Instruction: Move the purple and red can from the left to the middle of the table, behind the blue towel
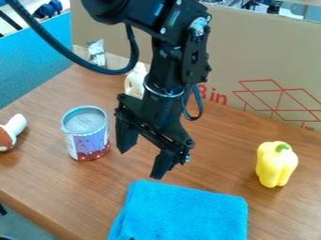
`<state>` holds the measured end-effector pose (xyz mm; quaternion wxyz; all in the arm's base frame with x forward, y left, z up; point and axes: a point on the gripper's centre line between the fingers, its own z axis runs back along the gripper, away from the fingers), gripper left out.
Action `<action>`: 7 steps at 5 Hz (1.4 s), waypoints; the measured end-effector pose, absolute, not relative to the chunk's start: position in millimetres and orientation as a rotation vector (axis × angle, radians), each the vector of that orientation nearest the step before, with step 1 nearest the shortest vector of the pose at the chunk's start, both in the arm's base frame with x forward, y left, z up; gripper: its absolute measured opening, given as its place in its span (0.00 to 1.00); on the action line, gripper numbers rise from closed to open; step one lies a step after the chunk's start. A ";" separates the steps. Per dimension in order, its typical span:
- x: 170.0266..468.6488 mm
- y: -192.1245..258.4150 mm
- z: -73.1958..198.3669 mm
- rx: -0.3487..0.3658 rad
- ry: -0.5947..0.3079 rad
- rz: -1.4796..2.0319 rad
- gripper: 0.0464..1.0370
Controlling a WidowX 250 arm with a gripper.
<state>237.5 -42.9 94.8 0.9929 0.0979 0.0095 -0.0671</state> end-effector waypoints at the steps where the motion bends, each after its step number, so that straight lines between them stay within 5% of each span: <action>1: 236.7 -38.3 90.0 0.192 0.043 -0.120 0.96; 3: 276.7 41.4 119.2 0.056 -0.087 0.074 0.96; 4: 287.4 68.1 134.1 0.060 -0.130 0.149 0.96; 7: 270.0 89.7 99.9 0.113 0.012 0.286 0.96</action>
